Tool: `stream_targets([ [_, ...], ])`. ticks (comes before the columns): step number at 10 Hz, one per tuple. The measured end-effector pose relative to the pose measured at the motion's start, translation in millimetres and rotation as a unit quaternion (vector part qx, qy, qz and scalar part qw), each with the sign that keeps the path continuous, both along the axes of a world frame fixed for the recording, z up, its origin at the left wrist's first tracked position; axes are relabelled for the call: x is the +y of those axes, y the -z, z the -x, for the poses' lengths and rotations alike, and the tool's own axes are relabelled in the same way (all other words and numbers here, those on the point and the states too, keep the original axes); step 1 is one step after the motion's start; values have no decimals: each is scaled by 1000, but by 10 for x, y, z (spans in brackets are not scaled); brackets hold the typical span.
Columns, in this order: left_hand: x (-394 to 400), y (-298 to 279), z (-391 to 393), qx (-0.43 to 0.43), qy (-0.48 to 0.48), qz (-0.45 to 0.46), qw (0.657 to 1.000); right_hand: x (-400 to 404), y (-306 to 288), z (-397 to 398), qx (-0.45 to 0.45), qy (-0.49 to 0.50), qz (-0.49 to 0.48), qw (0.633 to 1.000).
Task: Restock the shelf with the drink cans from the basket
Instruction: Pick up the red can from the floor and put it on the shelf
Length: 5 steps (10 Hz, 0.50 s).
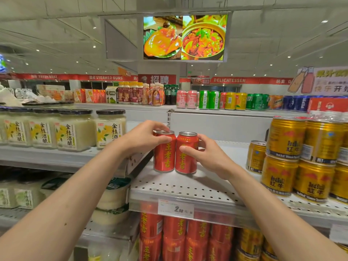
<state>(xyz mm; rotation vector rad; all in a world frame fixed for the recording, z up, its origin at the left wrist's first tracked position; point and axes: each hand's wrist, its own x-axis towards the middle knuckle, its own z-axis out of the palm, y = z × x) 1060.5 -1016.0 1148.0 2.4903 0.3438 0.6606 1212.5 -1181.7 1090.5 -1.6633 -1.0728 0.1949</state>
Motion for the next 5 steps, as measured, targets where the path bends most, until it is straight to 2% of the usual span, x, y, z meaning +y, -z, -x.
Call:
stream_targets([
  [2, 19, 14, -4, 8, -9, -23, 1000, 1, 53, 14, -5, -9, -13, 1000],
  [4, -117, 30, 46, -10, -66, -89, 994, -35, 52, 93, -4, 5, 15, 1000],
  [5, -205, 22, 137, -127, -83, -92, 984, -181, 43, 140, -17, 33, 8, 999],
])
